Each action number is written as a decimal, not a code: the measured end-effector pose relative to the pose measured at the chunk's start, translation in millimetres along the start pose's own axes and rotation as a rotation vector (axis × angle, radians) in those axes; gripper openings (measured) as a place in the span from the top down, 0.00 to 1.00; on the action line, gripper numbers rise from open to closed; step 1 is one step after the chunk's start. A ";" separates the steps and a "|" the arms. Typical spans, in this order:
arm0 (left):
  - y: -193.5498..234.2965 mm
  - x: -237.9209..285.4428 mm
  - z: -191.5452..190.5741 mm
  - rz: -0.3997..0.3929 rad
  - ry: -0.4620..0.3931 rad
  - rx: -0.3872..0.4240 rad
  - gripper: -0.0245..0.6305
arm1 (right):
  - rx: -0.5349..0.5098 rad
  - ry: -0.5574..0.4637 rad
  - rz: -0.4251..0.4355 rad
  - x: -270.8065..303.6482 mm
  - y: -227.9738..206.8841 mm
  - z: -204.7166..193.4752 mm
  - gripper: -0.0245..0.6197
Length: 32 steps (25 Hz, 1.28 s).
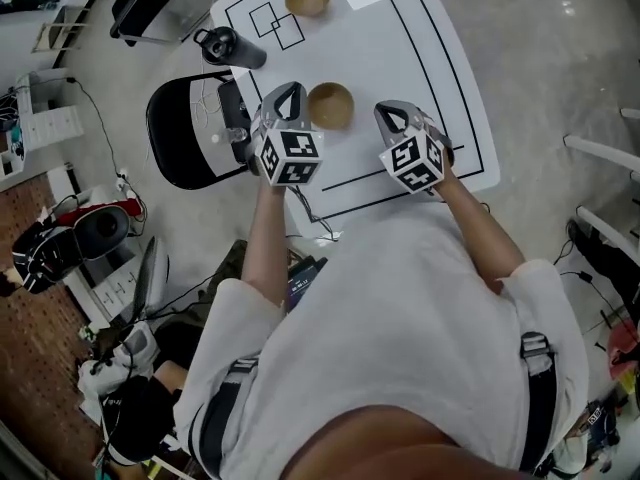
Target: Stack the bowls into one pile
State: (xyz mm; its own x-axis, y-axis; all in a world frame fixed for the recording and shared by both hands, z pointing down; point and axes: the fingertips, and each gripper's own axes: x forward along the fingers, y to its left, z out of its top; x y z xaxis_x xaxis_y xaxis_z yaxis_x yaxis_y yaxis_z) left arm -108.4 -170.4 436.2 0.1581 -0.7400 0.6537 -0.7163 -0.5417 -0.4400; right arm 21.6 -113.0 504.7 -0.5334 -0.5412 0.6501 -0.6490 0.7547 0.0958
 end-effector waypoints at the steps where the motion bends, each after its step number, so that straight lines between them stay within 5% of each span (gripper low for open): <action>1: -0.6 6.6 0.7 0.001 0.013 0.026 0.96 | 0.022 0.009 0.010 -0.3 -1.0 -5.5 0.96; 17: 25.6 136.5 32.8 0.132 0.091 0.233 0.96 | 0.074 0.012 0.120 49.2 -100.0 -34.0 0.96; 32: 27.8 231.7 26.7 0.090 0.156 0.393 0.92 | 0.131 0.008 0.129 86.1 -139.5 -43.2 0.96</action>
State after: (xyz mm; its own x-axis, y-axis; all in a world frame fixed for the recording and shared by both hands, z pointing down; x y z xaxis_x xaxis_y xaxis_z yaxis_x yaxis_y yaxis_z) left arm -73.5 -367.5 558.9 -0.0191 -0.7387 0.6737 -0.4048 -0.6105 -0.6808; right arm 89.7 -248.9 579.9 -0.6131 -0.4393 0.6566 -0.6408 0.7627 -0.0880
